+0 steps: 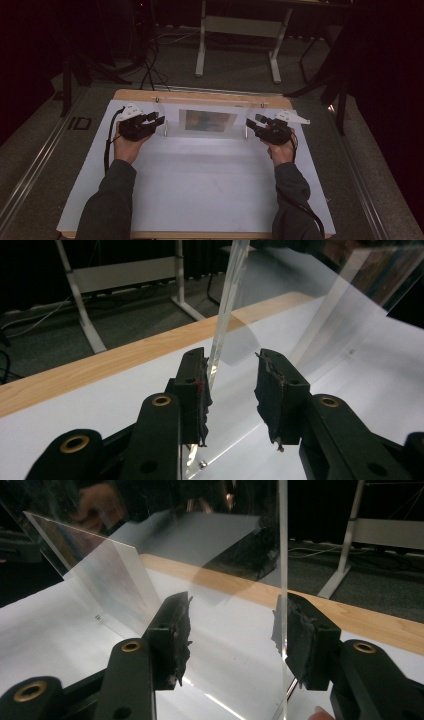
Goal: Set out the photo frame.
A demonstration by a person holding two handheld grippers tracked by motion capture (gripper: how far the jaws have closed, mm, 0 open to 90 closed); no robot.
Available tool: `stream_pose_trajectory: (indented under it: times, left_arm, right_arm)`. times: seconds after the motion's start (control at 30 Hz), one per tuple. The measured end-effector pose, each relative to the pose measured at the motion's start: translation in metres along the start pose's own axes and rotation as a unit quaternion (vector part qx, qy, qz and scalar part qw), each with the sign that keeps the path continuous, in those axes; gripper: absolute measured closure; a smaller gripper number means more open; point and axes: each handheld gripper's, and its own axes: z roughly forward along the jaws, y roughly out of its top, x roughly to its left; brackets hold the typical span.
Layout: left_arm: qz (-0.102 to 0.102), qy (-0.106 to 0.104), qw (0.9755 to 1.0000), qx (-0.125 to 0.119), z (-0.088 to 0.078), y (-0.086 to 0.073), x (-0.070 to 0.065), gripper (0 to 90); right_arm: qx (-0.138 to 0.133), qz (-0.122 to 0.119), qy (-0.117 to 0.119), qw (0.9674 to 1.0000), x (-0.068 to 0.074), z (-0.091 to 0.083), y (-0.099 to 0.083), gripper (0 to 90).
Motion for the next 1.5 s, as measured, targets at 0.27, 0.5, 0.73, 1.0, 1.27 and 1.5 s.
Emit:
stream_pose_trajectory:
  times: [0.27, 0.5, 0.73, 1.0, 1.27, 1.5]
  left_arm:
    - [-0.023, 0.005, 0.9997, -0.002, 0.018, -0.002, 0.004, 58.1]
    - [-0.054, -0.006, 0.9985, 0.010, 0.018, 0.004, -0.001, 60.1]
    - [-0.057, 0.001, 0.9982, 0.021, 0.005, 0.003, -0.009, 60.2]
    - [-0.056, 0.004, 0.9981, 0.026, -0.010, -0.003, -0.017, 60.4]
    - [-0.059, 0.003, 0.9980, 0.022, -0.014, -0.008, -0.022, 60.2]
    - [-0.051, 0.008, 0.9985, 0.018, -0.015, -0.010, -0.024, 59.8]
  right_arm:
    - [-0.006, 0.015, -0.006, 0.9998, -0.005, 0.005, 0.002, 51.3]
    - [-0.012, 0.038, -0.037, 0.9985, -0.006, 0.006, 0.003, 54.9]
    - [-0.009, 0.033, -0.032, 0.9989, 0.001, 0.000, 0.002, 55.1]
    - [-0.008, 0.026, -0.025, 0.9993, 0.009, -0.004, 0.000, 54.5]
    - [-0.008, 0.023, -0.018, 0.9995, 0.013, -0.010, -0.005, 54.0]
    - [-0.013, 0.021, -0.015, 0.9996, 0.013, -0.012, -0.008, 53.8]
